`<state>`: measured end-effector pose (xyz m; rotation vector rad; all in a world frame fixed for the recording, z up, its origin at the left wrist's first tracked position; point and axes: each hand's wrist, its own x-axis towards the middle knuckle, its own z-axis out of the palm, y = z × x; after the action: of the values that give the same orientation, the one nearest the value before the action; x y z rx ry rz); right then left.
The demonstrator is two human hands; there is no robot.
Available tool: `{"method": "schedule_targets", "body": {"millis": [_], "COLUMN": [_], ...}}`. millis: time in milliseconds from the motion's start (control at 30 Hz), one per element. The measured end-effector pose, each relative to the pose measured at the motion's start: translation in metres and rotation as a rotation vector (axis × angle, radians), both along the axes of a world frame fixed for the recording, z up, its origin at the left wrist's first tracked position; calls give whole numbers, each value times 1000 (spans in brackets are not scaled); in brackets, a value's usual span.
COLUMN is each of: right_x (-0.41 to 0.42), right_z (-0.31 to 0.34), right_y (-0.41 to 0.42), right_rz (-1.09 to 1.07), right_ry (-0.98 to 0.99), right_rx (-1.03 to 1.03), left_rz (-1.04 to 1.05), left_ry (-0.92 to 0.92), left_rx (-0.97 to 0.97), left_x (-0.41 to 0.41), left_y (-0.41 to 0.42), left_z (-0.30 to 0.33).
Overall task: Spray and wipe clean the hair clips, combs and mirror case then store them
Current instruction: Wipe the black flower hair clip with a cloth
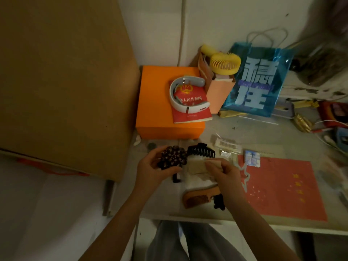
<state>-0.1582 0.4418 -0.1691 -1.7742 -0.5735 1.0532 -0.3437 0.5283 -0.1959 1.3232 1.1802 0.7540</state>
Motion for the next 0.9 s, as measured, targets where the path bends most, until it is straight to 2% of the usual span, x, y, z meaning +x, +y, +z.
{"method": "schedule_targets", "body": {"millis": [67, 333, 667, 800, 900], "right_x": [5, 36, 46, 48, 54], "right_z": [13, 90, 184, 206, 221], "right_y": [12, 56, 71, 68, 67], "right_rz": [-40, -238, -80, -20, -15], "right_ry": [-82, -100, -80, -5, 179], "right_rx": [77, 405, 752, 809, 739], "left_rz": [-9, -104, -182, -224, -228], "left_ry": [-28, -130, -222, -209, -162], "left_rx": [73, 297, 534, 643, 681], "left_x": [12, 46, 73, 78, 79], "left_y": [11, 38, 58, 62, 66], "left_z": [23, 115, 198, 221, 238]}}
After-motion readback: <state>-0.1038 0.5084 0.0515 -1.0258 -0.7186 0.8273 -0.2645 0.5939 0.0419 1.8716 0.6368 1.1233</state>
